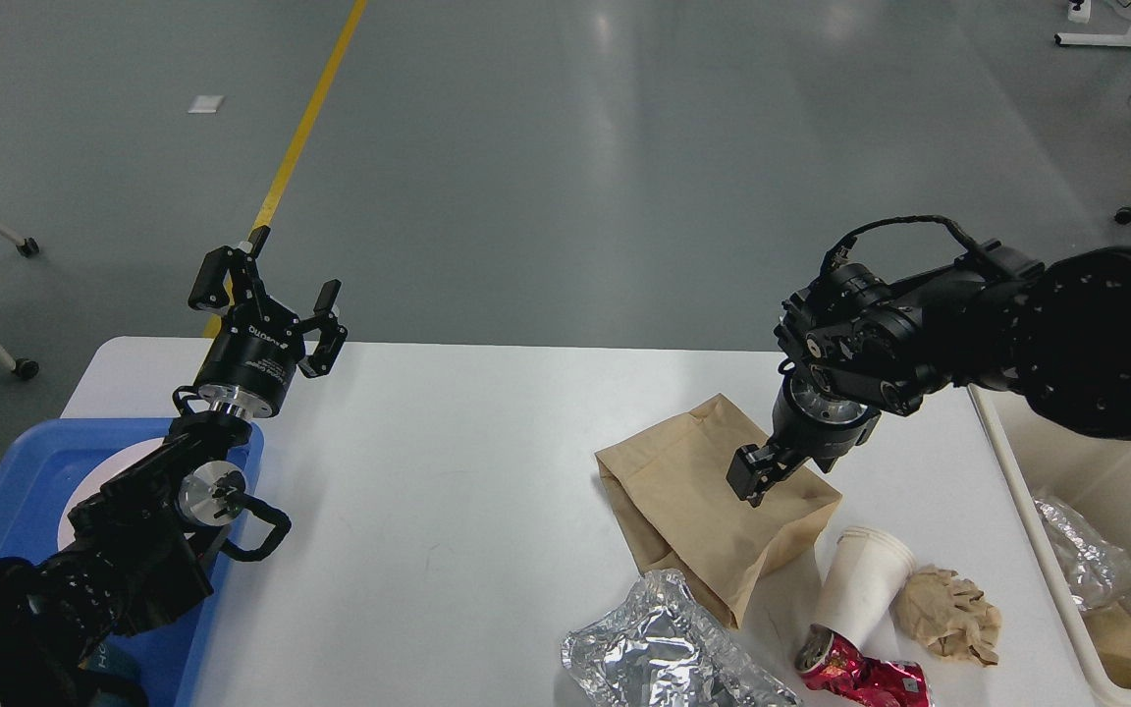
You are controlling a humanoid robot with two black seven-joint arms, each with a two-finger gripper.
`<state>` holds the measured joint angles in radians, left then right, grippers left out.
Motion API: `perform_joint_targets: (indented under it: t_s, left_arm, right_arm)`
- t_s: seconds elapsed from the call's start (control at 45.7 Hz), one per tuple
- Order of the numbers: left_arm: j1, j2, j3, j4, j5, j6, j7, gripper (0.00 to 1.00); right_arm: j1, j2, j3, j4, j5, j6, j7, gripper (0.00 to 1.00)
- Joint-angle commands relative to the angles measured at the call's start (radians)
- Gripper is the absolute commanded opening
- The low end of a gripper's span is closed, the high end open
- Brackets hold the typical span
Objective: Tidy desktop
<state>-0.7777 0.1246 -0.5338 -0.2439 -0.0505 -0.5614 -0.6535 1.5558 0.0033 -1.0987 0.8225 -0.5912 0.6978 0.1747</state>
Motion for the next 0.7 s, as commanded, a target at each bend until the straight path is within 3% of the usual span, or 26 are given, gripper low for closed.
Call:
perform_joint_targets:
  t_s: [0.0,0.503,0.678]
  left_arm:
    - [0.000,0.000,0.000,0.000,0.000,-0.002,0.000,0.97]
    - [0.000,0.000,0.000,0.000,0.000,0.000,0.000,0.96]
    - [0.000,0.000,0.000,0.000,0.001,0.000,0.000,0.97]
  right_arm:
    - [-0.010,0.003,0.016,-0.016,-0.007,-0.003,-0.020,0.91]
    - [-0.071,0.026,0.036,-0.091,-0.007,-0.021,-0.021,0.91]
    - [-0.092,0.041,0.046,-0.097,0.089,-0.106,-0.023,0.91]
